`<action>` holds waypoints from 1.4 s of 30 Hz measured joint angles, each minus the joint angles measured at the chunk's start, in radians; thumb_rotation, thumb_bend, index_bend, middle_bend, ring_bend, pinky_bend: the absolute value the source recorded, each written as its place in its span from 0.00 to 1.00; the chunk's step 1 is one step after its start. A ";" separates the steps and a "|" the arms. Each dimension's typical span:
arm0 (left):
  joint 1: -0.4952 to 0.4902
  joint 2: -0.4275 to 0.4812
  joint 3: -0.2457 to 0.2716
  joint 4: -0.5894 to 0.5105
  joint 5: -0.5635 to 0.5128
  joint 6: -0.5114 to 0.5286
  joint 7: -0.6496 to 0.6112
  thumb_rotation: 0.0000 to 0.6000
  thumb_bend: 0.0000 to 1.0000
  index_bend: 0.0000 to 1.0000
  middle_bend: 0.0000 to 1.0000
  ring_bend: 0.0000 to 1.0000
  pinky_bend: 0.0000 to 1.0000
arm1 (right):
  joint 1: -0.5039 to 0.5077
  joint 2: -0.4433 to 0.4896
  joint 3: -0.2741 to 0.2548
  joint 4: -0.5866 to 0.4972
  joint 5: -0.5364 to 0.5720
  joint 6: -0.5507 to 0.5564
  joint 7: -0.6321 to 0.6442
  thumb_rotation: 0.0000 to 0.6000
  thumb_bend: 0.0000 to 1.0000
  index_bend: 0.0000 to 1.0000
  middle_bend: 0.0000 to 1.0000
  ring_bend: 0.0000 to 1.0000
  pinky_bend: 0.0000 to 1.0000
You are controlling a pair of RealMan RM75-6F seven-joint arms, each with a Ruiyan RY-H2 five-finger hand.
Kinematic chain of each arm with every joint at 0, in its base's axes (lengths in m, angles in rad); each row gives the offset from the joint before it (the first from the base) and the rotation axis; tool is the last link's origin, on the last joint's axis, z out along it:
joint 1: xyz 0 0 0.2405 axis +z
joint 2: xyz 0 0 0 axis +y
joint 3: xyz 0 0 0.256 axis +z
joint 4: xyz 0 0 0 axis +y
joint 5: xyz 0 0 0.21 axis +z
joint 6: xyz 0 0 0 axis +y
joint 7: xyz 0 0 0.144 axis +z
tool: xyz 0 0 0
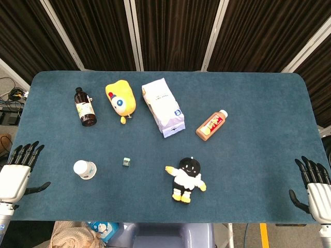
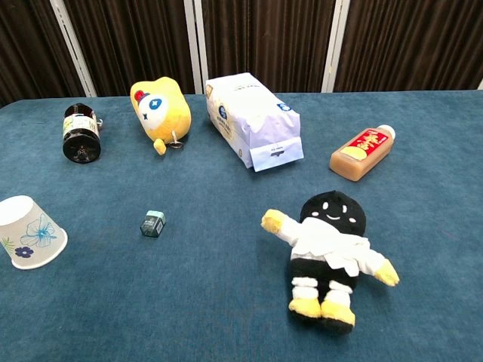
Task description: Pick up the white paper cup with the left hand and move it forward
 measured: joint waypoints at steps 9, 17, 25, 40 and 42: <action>0.001 0.001 0.001 -0.001 0.001 0.000 0.001 1.00 0.07 0.00 0.00 0.00 0.04 | 0.000 0.001 -0.001 0.000 -0.002 0.000 0.002 1.00 0.38 0.00 0.00 0.00 0.04; -0.009 0.002 -0.001 0.002 -0.006 -0.022 -0.006 1.00 0.07 0.00 0.00 0.00 0.04 | 0.005 -0.004 0.000 -0.002 0.000 -0.009 -0.006 1.00 0.39 0.00 0.00 0.00 0.04; -0.045 0.006 -0.011 -0.024 -0.038 -0.093 0.027 1.00 0.08 0.02 0.05 0.05 0.18 | 0.010 -0.006 0.001 -0.001 0.008 -0.022 -0.007 1.00 0.39 0.00 0.00 0.00 0.04; -0.153 -0.076 -0.062 -0.089 -0.187 -0.250 0.216 1.00 0.14 0.16 0.24 0.21 0.33 | 0.005 -0.002 -0.001 -0.002 0.005 -0.012 0.002 1.00 0.39 0.00 0.00 0.00 0.04; -0.167 -0.093 -0.069 -0.089 -0.208 -0.264 0.234 1.00 0.14 0.17 0.26 0.22 0.34 | 0.005 -0.001 0.000 -0.002 0.006 -0.013 0.003 1.00 0.38 0.00 0.00 0.00 0.04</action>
